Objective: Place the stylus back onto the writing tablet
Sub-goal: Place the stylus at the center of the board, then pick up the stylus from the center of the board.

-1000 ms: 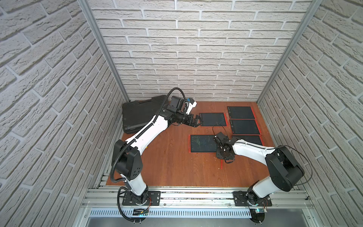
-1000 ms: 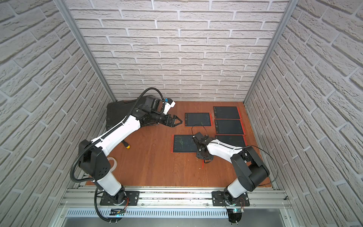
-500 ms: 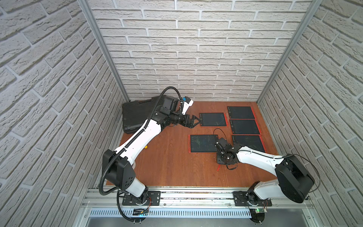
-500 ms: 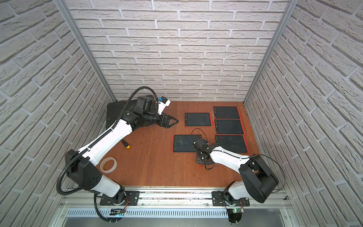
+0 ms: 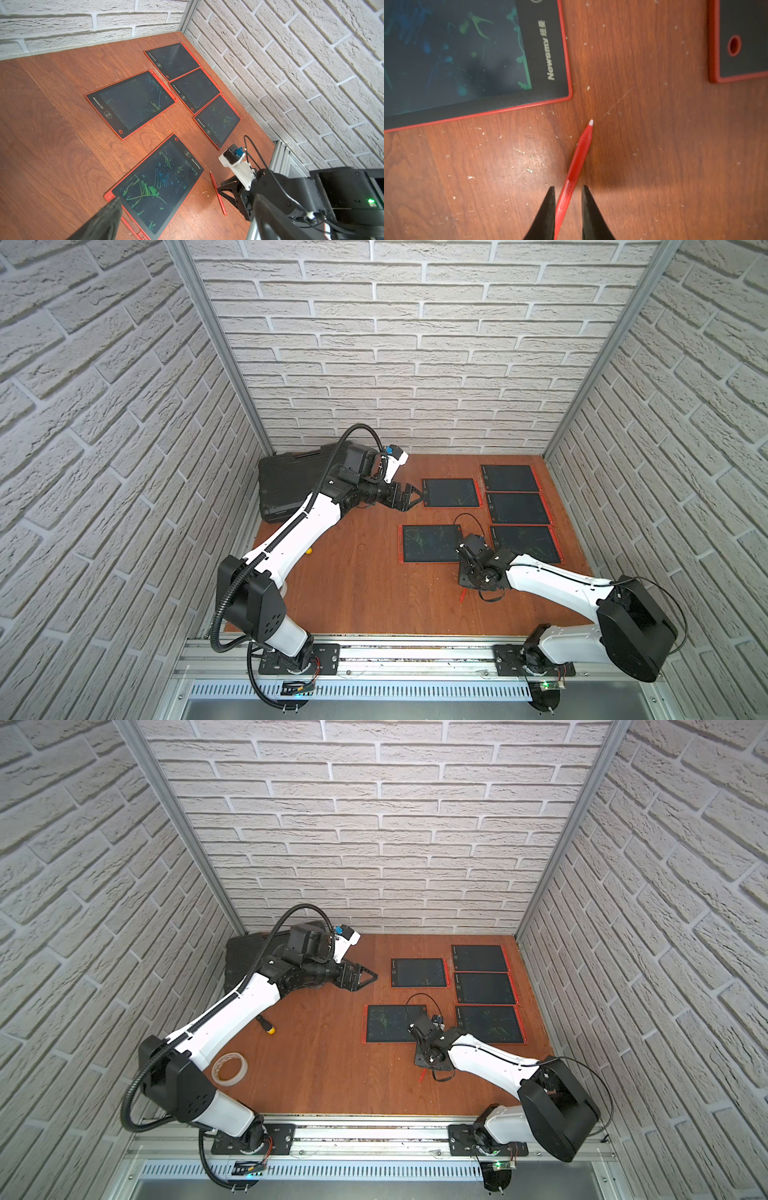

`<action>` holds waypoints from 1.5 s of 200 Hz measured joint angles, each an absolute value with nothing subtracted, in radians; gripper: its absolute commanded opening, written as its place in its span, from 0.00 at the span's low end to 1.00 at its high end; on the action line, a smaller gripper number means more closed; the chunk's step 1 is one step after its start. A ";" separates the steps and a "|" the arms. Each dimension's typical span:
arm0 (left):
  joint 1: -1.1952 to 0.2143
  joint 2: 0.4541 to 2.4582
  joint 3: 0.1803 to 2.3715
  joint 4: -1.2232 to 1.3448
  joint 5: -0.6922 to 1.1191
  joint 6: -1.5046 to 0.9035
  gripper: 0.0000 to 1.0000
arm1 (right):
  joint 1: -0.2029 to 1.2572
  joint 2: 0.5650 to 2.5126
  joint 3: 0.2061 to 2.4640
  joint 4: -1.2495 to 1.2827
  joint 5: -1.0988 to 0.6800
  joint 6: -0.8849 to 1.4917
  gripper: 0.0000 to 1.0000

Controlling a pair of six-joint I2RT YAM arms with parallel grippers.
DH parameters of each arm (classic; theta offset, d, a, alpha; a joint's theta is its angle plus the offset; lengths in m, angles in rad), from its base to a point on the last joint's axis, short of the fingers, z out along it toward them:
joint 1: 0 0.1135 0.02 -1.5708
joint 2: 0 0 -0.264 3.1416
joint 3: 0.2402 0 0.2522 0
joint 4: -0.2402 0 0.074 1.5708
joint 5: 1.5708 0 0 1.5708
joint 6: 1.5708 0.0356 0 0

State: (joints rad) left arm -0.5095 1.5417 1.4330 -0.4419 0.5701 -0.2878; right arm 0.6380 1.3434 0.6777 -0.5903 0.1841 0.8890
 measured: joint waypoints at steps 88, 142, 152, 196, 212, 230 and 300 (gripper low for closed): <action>-0.509 1.529 1.424 -0.440 0.570 -0.284 0.98 | 0.675 1.407 0.675 -0.586 0.201 1.001 0.17; -0.509 1.526 1.416 -0.434 0.570 -0.284 0.98 | 0.678 1.415 0.670 -0.585 0.234 1.035 0.10; -0.509 1.526 1.416 -0.434 0.570 -0.284 0.98 | 0.678 1.416 0.671 -0.587 0.237 1.035 0.10; -0.509 1.513 1.415 -0.434 0.569 -0.282 0.98 | 0.678 1.414 0.671 -0.595 0.249 1.007 0.09; -0.509 1.504 1.414 -0.434 0.569 -0.280 0.98 | 0.678 1.404 0.671 -0.627 0.257 0.988 0.10; -0.509 1.499 1.414 -0.434 0.570 -0.279 0.98 | 0.678 1.367 0.671 -0.661 0.263 0.961 0.10; -0.509 1.492 1.409 -0.422 0.585 -0.269 0.98 | 0.678 1.258 0.741 -0.688 0.244 0.791 0.11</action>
State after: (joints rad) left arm -0.5095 1.4918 1.4094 -0.4217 0.5846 -0.2687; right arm 0.6781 1.2579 0.7414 -0.6880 0.2443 0.7906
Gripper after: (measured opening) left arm 0.980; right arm 0.117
